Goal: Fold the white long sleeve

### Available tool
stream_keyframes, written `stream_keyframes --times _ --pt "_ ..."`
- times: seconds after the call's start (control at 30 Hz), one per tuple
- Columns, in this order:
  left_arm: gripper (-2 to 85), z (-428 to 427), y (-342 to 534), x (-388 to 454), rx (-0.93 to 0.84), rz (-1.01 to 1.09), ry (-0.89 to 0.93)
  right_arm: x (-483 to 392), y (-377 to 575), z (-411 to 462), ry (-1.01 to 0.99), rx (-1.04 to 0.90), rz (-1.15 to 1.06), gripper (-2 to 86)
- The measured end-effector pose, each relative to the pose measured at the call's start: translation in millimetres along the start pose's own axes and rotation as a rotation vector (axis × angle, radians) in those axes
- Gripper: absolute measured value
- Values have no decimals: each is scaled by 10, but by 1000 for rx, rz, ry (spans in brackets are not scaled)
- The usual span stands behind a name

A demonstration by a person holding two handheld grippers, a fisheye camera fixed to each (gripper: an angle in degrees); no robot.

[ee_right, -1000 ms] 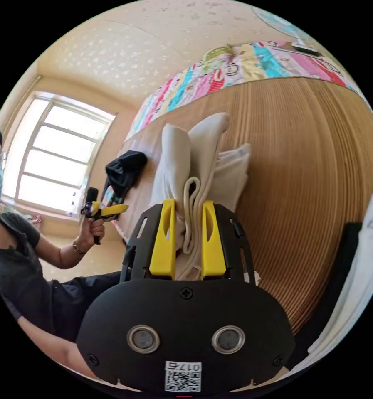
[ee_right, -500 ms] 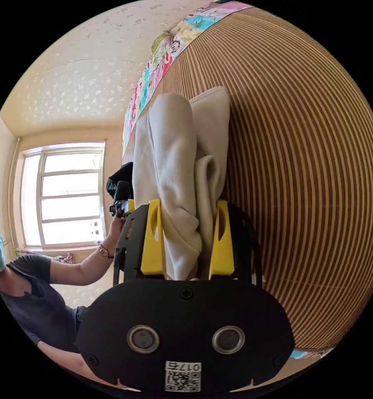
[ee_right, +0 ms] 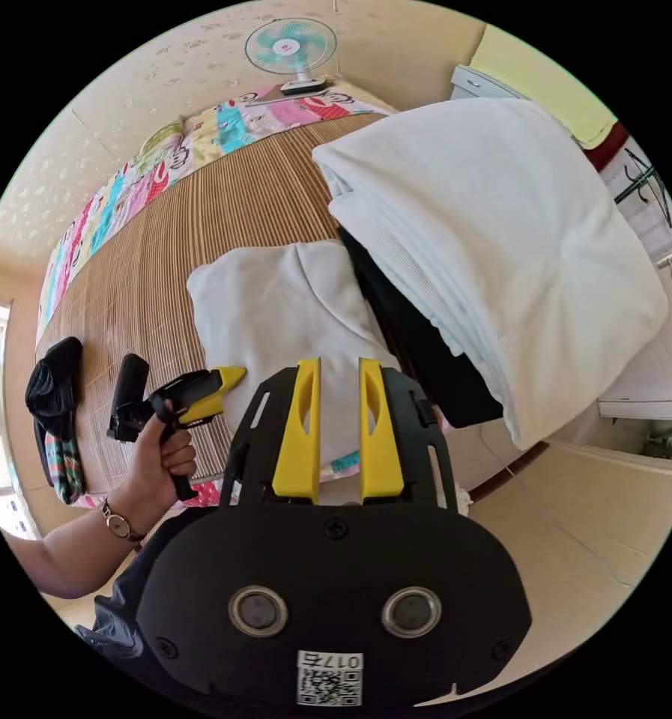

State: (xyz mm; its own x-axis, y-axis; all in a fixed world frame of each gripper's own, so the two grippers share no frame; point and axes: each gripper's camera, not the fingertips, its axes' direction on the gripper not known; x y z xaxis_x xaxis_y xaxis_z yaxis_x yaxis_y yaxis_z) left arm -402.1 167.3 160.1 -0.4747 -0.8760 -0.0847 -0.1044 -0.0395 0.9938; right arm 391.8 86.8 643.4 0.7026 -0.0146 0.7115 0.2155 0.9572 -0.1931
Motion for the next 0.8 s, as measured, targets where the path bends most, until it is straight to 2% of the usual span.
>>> stream_keyframes --times 0.1,0.17,0.33,0.43,0.53,0.7,0.8 --pt "198 301 -17 97 5 -9 -37 -44 153 72 -21 8 -8 70" --pt "186 319 14 115 -5 6 -38 -94 166 261 -30 -72 11 59" --pt "123 -323 446 187 -11 121 -140 -537 293 256 -261 -72 -11 27" --pt "120 -1098 911 191 28 140 -324 -947 407 201 -288 -100 -81 17" --pt "114 -2094 1392 319 157 167 -537 -1373 598 166 -306 -141 -156 12" --pt "136 -4083 1972 1070 580 211 -910 -1968 998 217 -308 -232 -236 9" --pt "164 -4815 1876 1345 653 200 -903 -2262 1248 255 -313 -269 -215 8"
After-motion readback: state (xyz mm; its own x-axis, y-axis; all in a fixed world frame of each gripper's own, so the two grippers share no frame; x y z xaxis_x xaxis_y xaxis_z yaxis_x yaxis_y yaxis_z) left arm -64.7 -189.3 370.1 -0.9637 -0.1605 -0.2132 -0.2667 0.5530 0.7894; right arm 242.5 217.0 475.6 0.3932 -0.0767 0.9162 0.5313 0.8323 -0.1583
